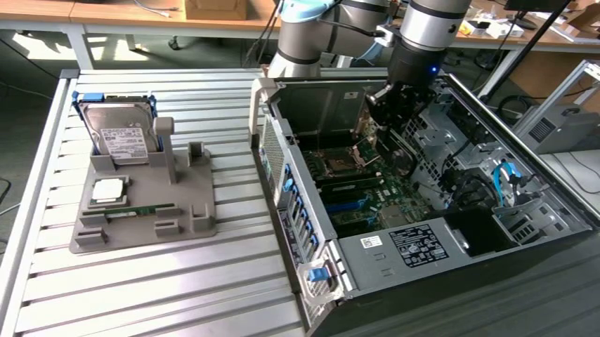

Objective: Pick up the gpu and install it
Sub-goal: 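Insert the gpu into the slot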

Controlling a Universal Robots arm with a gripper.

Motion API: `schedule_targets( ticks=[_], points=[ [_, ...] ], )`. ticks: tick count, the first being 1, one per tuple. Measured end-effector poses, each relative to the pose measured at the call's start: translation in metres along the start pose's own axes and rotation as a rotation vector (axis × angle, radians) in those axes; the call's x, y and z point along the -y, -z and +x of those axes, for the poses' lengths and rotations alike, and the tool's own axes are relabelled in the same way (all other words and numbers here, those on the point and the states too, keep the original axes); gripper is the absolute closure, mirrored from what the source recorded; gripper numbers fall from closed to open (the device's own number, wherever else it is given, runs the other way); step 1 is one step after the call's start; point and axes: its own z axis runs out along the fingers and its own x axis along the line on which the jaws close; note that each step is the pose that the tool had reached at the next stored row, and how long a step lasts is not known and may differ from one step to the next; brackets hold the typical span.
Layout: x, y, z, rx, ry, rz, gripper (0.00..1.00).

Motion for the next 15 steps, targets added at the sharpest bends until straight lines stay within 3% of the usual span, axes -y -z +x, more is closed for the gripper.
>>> schedule_targets(
  ticks=[15],
  points=[
    [0.0000,0.0000,0.0000,0.0072,0.080,-0.0028,0.73]
  ],
)
